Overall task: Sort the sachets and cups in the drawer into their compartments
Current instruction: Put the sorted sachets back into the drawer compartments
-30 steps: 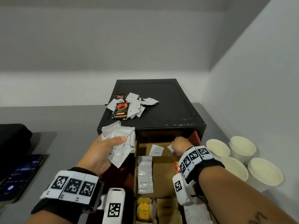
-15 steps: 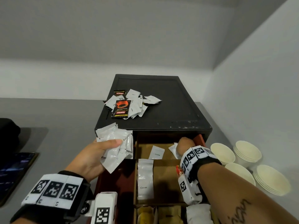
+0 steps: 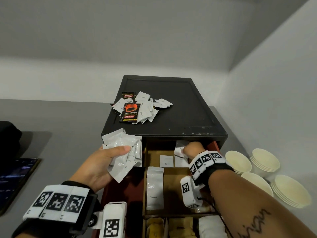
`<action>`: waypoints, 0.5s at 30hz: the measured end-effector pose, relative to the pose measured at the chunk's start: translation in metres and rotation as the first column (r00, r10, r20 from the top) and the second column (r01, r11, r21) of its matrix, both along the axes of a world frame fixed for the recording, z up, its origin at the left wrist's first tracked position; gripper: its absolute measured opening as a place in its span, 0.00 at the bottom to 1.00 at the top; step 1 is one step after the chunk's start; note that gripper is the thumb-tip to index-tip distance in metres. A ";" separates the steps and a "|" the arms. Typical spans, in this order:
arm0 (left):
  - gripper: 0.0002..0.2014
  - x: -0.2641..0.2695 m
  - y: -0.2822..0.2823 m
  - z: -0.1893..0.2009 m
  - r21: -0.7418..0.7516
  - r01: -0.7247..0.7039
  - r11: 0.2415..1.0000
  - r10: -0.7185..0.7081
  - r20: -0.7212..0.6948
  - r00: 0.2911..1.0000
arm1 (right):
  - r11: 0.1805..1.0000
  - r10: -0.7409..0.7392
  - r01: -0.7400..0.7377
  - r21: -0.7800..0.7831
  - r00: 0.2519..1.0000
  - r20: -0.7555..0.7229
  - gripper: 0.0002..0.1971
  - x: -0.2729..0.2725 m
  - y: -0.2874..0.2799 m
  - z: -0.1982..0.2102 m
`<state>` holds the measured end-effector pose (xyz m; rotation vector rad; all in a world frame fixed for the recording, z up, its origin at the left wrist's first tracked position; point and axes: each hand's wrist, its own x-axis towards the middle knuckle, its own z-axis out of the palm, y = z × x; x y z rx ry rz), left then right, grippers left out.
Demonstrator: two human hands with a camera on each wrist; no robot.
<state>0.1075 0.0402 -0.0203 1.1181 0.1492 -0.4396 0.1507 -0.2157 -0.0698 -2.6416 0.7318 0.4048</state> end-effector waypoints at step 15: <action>0.09 -0.005 -0.001 0.001 0.006 0.006 1.000 -0.006 -0.005 1.000 | 0.994 -0.023 0.027 0.104 0.999 -0.033 0.17 -0.008 -0.013 -0.020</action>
